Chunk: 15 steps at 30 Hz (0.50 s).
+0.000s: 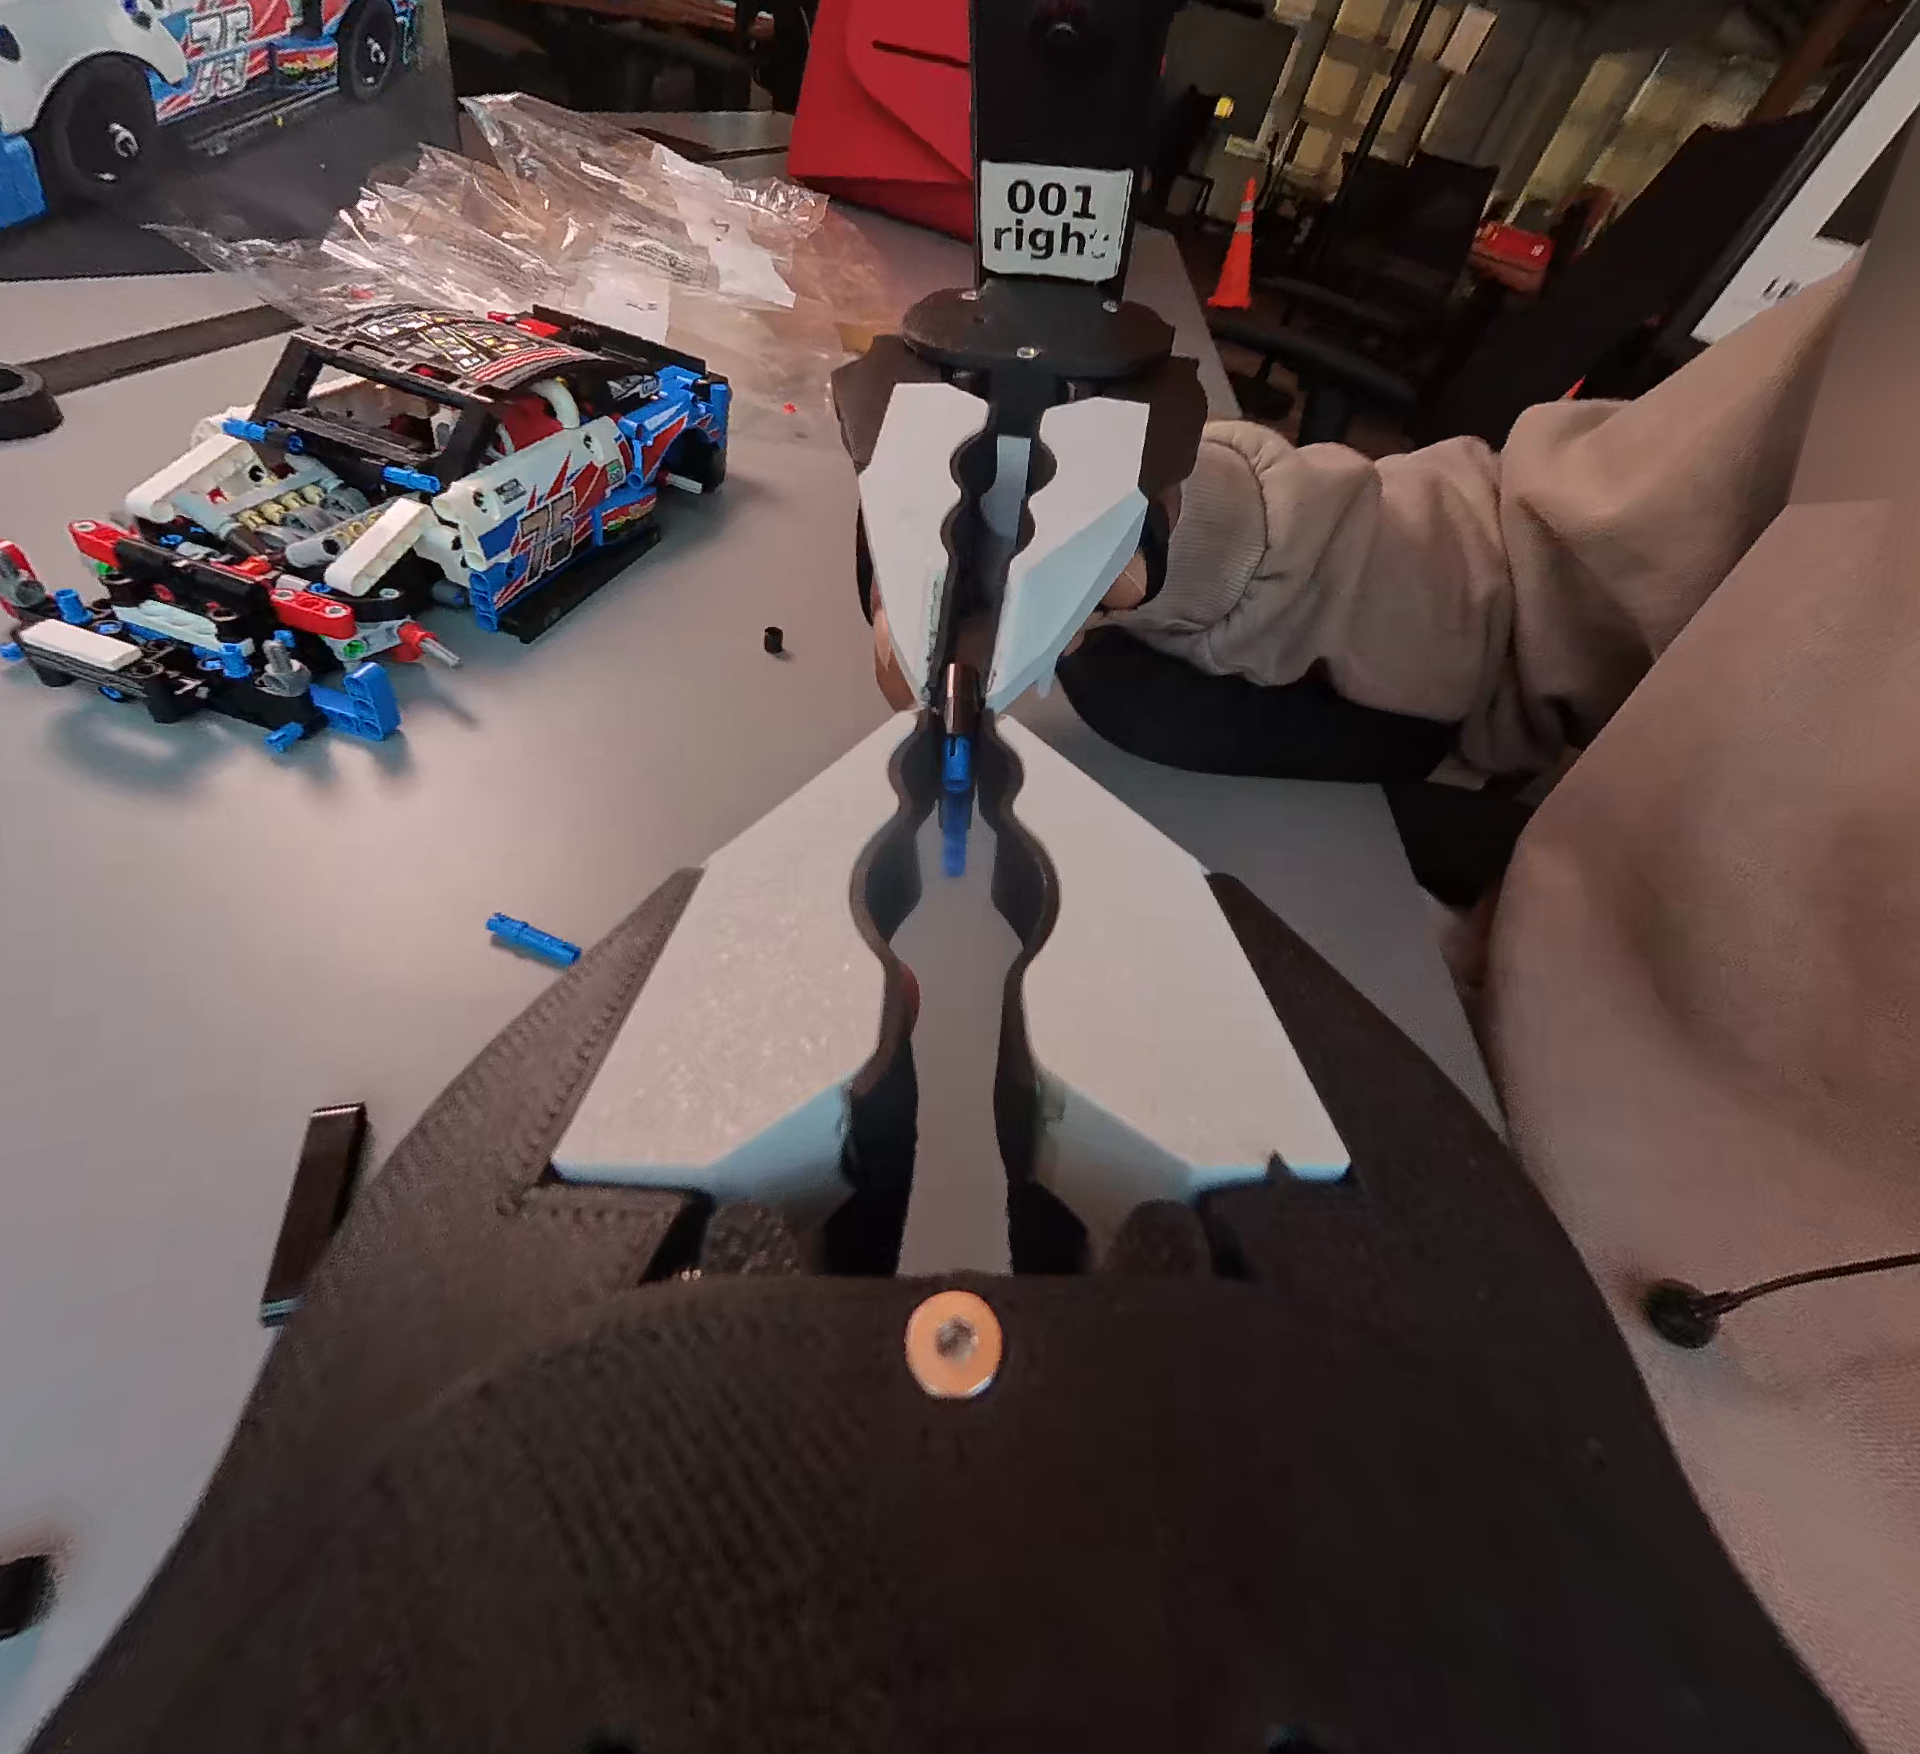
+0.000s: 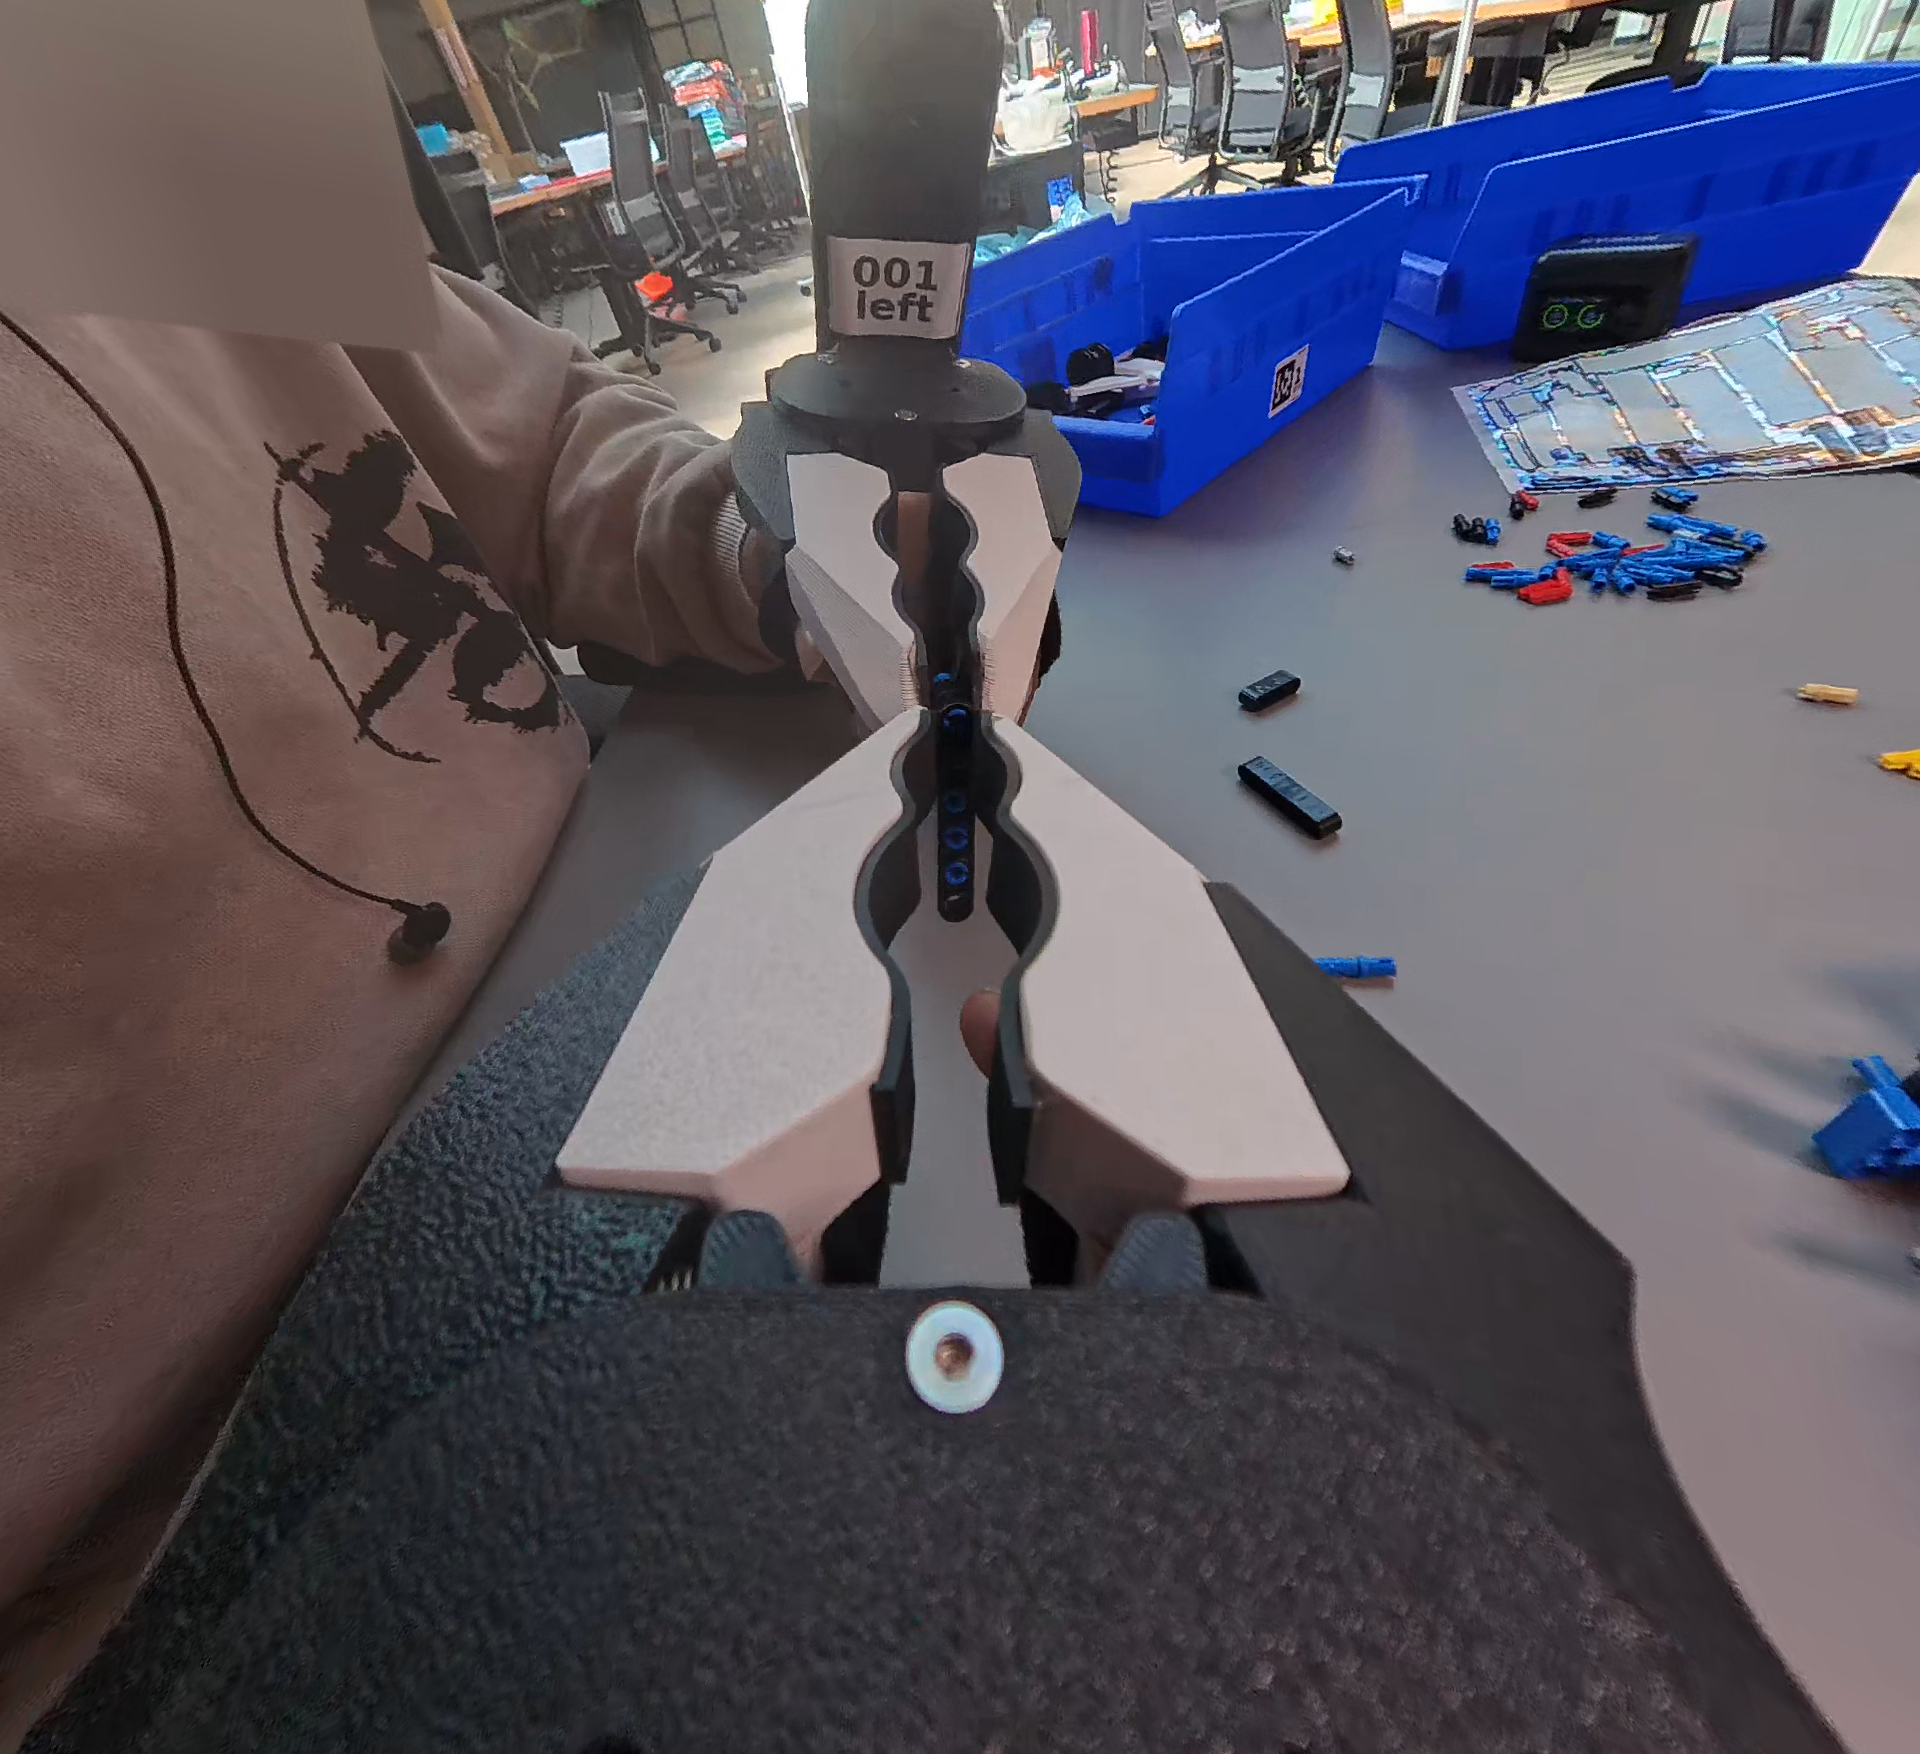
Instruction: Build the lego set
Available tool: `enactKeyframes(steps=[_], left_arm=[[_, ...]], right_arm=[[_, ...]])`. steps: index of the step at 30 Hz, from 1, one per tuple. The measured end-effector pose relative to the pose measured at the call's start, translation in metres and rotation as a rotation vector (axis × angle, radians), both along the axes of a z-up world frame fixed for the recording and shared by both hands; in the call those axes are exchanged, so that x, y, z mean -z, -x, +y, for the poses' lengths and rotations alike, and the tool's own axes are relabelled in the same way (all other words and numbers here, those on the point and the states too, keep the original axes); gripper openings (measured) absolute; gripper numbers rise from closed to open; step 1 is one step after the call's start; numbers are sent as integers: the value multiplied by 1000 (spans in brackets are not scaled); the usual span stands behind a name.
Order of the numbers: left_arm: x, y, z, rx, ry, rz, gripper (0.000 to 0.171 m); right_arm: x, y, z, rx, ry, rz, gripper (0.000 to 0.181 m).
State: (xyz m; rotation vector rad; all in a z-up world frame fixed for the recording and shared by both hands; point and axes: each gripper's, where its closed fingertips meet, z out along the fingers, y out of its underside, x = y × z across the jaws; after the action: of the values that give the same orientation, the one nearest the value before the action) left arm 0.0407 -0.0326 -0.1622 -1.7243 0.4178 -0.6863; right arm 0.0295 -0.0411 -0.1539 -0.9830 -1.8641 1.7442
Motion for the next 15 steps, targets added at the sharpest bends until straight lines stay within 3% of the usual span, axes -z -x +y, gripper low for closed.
enactKeyframes(steps=[2,7,10,12,15], left_arm=[[9,1,0,-10,-10,112,5],[20,-2,0,30,7,183,5],[15,2,3,24,28,85,6],[12,6,4,17,36,18,5],[0,14,7,7,61,-197,5]], right_arm=[[8,1,0,-2,-35,-23,4],[20,-2,-2,-37,-28,-84,5],[14,1,3,-23,-3,-58,5],[11,1,7,-8,-34,-27,15],[10,0,13,18,-48,-23,27]])
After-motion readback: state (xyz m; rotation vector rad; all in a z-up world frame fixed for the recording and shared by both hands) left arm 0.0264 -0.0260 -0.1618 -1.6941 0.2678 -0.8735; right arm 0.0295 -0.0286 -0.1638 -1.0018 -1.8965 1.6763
